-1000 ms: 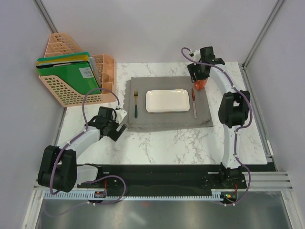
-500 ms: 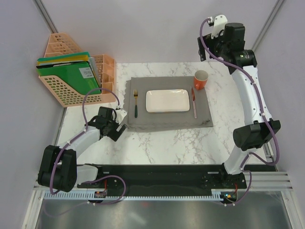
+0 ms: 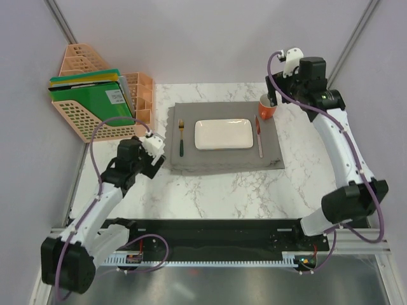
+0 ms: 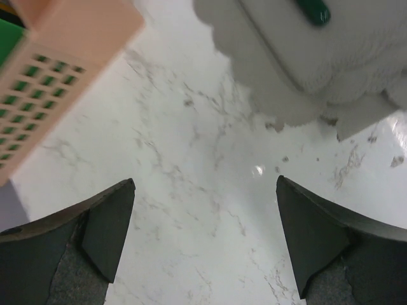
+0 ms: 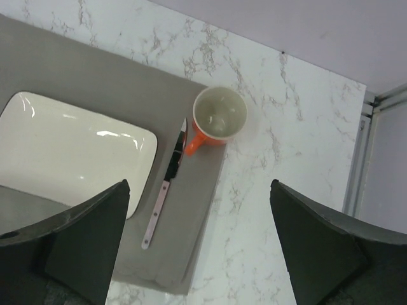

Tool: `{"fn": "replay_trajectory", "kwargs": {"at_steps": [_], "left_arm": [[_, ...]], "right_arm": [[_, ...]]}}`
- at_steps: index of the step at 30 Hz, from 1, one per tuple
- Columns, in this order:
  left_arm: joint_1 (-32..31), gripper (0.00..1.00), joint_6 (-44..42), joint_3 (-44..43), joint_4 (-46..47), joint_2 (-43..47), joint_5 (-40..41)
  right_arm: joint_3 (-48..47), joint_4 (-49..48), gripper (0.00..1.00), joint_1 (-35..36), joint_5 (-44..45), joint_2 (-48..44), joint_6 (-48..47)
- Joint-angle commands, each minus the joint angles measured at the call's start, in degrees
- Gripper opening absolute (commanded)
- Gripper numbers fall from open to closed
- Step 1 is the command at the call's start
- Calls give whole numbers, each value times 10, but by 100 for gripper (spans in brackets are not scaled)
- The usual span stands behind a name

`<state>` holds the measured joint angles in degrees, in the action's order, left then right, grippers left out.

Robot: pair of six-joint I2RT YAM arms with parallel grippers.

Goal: Set the dinner table for one person
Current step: Place the cup on the napkin, then reset both arms

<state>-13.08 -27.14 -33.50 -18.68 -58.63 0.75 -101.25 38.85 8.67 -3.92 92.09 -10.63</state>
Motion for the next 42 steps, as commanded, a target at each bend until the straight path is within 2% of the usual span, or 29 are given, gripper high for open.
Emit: {"fn": "replay_trajectory", "kwargs": {"at_steps": [1, 2, 3, 6, 12, 16, 18, 19, 20, 23, 24, 26, 28, 29, 30, 31, 35, 42], "left_arm": [[4, 99, 9, -48, 43, 98, -10], [4, 99, 5, -55, 50, 108, 3], [4, 99, 3, -58, 49, 114, 11], [4, 99, -5, -48, 80, 125, 38], [4, 99, -13, -42, 109, 141, 56], [4, 100, -27, -73, 104, 141, 71], [6, 100, -15, -143, 66, 102, 69], [9, 100, 14, -181, -24, 72, 65], [11, 100, 39, -270, -69, 10, 64], [46, 100, 115, -427, -243, -81, -3], [66, 100, 128, -451, -262, -115, -44], [72, 100, 153, -488, -282, -128, -56], [72, 100, 199, -496, -278, -130, -35], [72, 100, 224, -499, -272, -131, 10], [72, 100, 314, -501, -263, -133, 59], [72, 100, 341, -505, -265, -134, 106], [75, 99, 351, -465, -220, -121, 211], [77, 99, 344, -414, -155, -112, 205]], "right_arm": [[74, -52, 98, -3, 36, -140, -15], [129, -61, 98, -8, 53, -164, -18], [152, -69, 98, -8, 74, -207, -19], [209, -77, 98, -19, 89, -259, -24], [263, -73, 98, -40, 103, -296, -21], [305, -122, 98, -48, 173, -323, -30], [339, -154, 98, -58, 226, -349, -31], [343, -151, 98, -64, 237, -354, -24], [338, -143, 98, -81, 234, -358, -6], [321, -78, 98, -115, 198, -353, 7], [320, -50, 98, -119, 179, -349, 6], [323, -33, 98, -127, 181, -340, 10], [327, -16, 98, -142, 183, -333, 21], [329, -11, 98, -146, 182, -325, 27], [329, 1, 98, -152, 176, -322, 37], [330, 4, 98, -159, 169, -318, 37], [338, 8, 98, -168, 150, -314, 44], [341, 12, 98, -175, 160, -339, 39]]}}
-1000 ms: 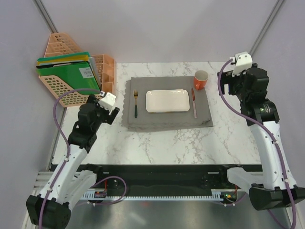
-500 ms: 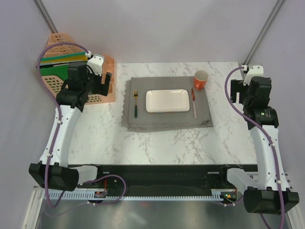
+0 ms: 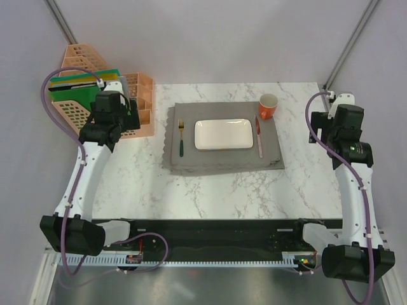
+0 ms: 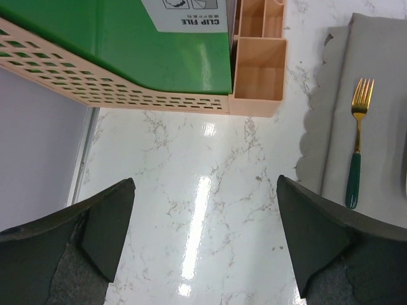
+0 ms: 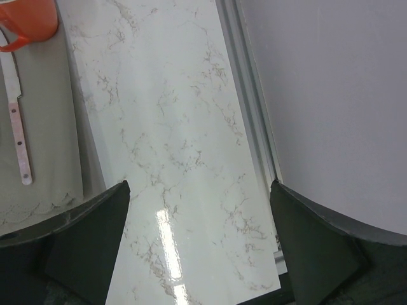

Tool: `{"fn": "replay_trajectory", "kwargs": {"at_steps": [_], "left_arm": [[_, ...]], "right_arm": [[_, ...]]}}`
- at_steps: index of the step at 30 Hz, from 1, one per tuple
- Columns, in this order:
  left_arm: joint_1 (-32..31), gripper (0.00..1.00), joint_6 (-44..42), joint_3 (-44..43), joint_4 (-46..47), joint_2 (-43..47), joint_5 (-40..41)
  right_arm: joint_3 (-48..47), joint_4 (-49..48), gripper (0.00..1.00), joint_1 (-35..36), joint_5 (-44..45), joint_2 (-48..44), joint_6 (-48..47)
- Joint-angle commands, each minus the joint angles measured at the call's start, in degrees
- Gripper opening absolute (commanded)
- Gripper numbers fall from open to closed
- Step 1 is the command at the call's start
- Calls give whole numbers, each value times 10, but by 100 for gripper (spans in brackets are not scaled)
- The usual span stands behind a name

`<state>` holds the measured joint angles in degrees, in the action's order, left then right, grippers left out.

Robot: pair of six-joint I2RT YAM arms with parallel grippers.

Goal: Set the dinner table for one person
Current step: Reset both arms

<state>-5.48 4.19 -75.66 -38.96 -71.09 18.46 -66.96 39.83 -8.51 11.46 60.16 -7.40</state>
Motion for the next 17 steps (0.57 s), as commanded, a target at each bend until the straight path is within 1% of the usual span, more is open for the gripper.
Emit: {"fn": "replay_trajectory", "kwargs": {"at_steps": [1, 5, 11, 13, 14, 15, 16, 17], "left_arm": [[1, 99, 30, 9, 58, 16, 27], [1, 99, 16, 2, 74, 23, -6], [1, 98, 6, 4, 87, 19, -17], [1, 95, -7, 27, 103, 26, -15], [1, 95, -16, 47, 161, 38, -17], [1, 95, -31, 67, 181, 48, -18], [1, 96, -32, 80, 187, 47, -13], [1, 98, -29, 70, 161, 39, 11]], "right_arm": [[-4, 3, 98, -4, 8, -21, 4], [-5, 8, 98, -5, 8, -26, -3], [4, 7, 98, -5, 5, -25, 7], [12, 6, 98, -5, 4, -24, 11], [14, 5, 98, -5, 4, -25, 12], [17, 4, 98, -5, 2, -26, 12], [21, 3, 98, -6, 7, -27, 12], [24, 1, 98, -6, 8, -29, 10]]}}
